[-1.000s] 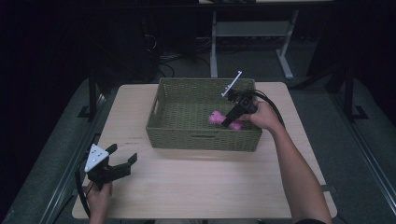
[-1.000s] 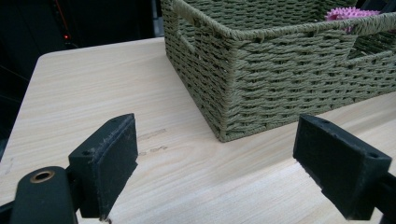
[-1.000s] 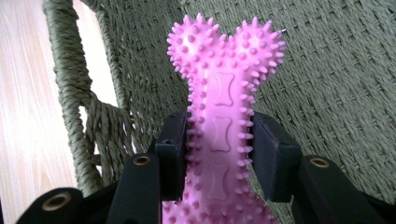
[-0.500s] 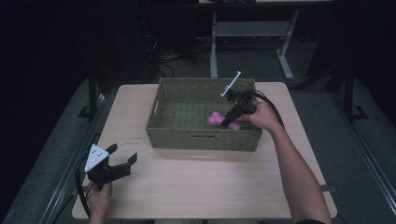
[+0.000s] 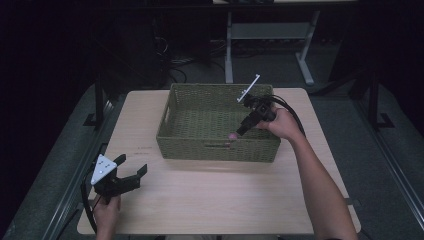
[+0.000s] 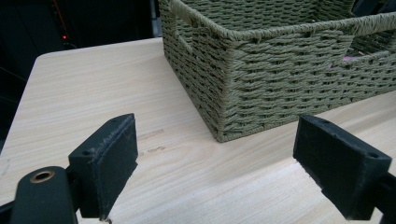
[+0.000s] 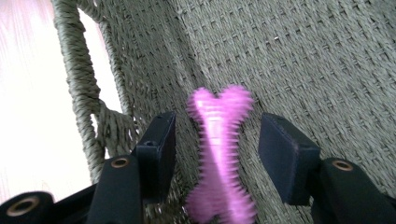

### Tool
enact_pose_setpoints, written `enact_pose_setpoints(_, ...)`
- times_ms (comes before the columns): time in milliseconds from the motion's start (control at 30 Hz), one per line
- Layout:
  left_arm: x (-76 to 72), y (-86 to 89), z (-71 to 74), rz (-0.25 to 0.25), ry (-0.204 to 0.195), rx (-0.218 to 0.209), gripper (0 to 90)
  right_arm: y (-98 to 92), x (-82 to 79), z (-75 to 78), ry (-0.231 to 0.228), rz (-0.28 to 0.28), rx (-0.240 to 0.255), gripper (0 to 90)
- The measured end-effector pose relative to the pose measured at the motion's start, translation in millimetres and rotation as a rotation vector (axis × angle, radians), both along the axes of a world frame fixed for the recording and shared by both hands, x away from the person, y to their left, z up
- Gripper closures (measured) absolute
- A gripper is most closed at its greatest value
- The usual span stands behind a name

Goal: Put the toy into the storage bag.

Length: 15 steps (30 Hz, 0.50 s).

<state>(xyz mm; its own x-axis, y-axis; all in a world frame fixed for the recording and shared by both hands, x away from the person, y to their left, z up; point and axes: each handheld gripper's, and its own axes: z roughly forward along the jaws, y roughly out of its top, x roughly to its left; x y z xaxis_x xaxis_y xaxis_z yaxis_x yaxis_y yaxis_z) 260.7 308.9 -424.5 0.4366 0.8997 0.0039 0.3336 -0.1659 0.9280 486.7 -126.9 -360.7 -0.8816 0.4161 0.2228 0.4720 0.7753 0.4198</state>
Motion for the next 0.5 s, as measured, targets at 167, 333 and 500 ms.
enact_pose_setpoints(167, 0.2, -0.4, -0.1, -0.002, 0.001, -0.002, 13.3, -3.3, -4.1, 7.1, -0.014, -0.003, 0.007, 44.3)
enact_pose_setpoints(333, 0.5, -1.5, -0.1, -0.004, 0.003, 0.001, 13.3, -6.8, -7.4, 12.1, -0.018, -0.010, 0.008, 41.9)
enact_pose_setpoints(500, 0.6, -2.3, -0.1, -0.007, 0.004, 0.002, 13.3, -10.5, -12.4, 21.2, -0.034, -0.018, 0.021, 41.2)
